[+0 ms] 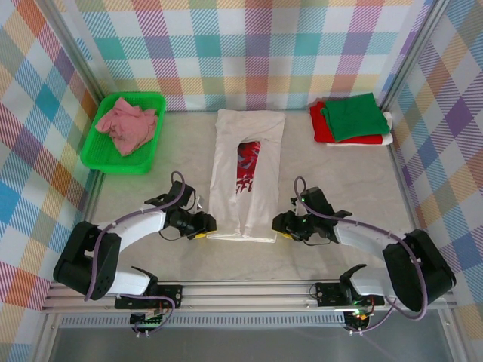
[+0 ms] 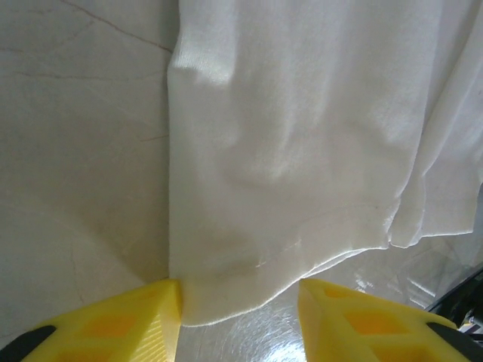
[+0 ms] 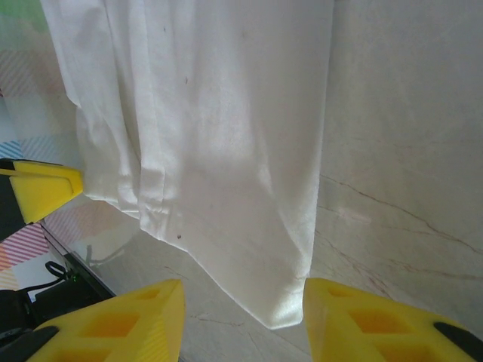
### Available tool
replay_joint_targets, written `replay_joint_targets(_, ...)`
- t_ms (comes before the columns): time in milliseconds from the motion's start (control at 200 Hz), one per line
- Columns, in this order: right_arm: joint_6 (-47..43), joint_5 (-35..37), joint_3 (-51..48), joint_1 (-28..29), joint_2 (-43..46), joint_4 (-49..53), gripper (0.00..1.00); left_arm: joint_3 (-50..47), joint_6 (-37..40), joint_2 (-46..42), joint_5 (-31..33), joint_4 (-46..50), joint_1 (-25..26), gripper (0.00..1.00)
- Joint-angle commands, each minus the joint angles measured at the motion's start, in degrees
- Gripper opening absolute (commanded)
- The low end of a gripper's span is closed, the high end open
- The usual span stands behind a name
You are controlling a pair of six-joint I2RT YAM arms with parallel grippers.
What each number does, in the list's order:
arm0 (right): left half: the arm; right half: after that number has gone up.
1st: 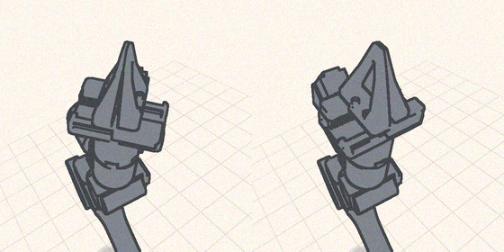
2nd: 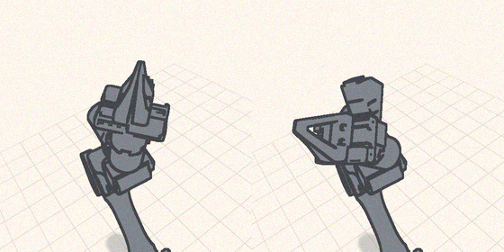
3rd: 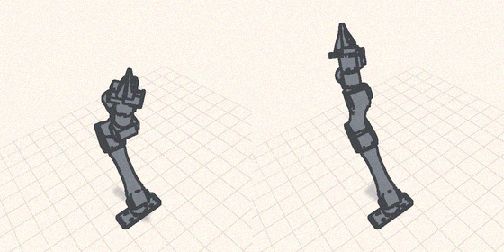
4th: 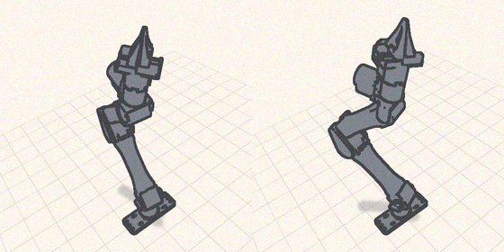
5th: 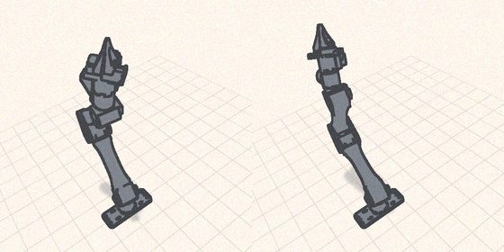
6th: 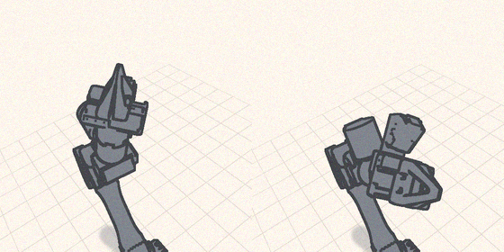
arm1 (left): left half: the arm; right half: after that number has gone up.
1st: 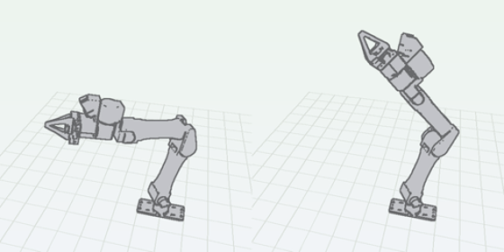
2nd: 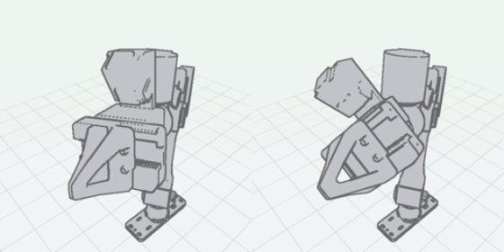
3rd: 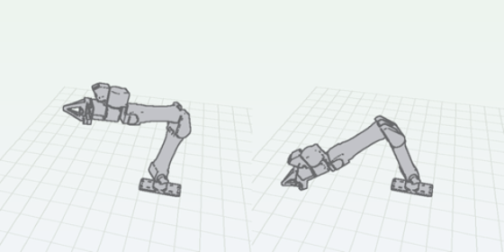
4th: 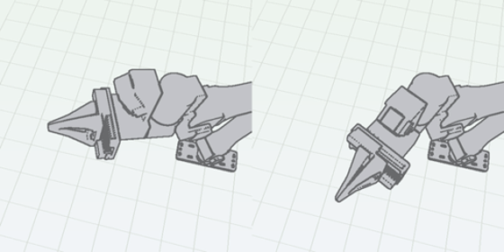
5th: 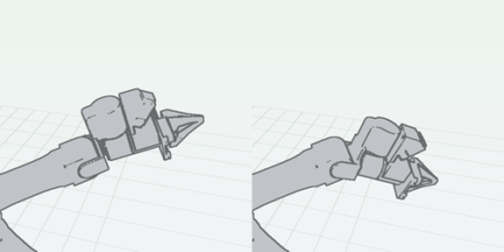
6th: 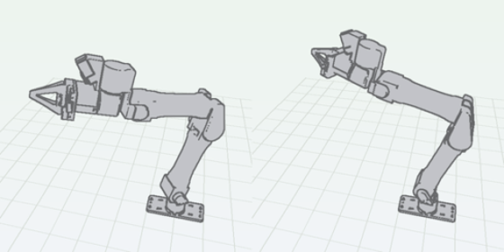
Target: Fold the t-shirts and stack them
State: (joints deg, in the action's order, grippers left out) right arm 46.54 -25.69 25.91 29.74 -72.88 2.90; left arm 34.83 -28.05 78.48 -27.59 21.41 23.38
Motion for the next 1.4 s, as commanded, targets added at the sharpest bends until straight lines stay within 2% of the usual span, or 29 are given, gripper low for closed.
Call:
replay_joint_targets(0, 0.8, -1.9, -0.6, 0.4, -1.2, -4.0, 0.45, 0.3, 0.5, -0.1, 1.8, 4.0, 0.9, 0.43)
replay_joint_targets(95, 0.2, -1.3, -0.6, 0.5, -1.8, -3.9, 0.45, 0.1, 1.4, -4.0, 5.0, 7.6, 0.8, 0.45)
replay_joint_targets(165, 0.4, -1.7, -0.8, 0.5, -2.5, -4.7, 0.44, 0.1, 1.0, -4.7, 5.1, 7.8, 0.8, 0.45)
replay_joint_targets(570, -0.5, -1.0, -0.7, 1.0, -3.6, -4.7, 0.43, 1.4, 0.3, 2.3, 2.3, 0.0, 1.2, 0.44)
replay_joint_targets(1075, 0.1, -0.9, -2.3, 1.3, -4.5, -6.3, 0.42, 3.5, -3.0, 4.2, 4.1, -2.7, 6.8, 0.4)
replay_joint_targets(1250, 0.4, -0.7, -2.4, 1.4, -4.0, -5.6, 0.42, 3.1, -2.9, 4.1, 5.4, -2.7, 6.9, 0.3)
replay_joint_targets(1395, 2.9, -3.4, -3.9, 1.7, -2.8, -6.4, 0.44, 3.1, -2.8, 3.5, 5.6, -2.0, 6.9, 0.22)
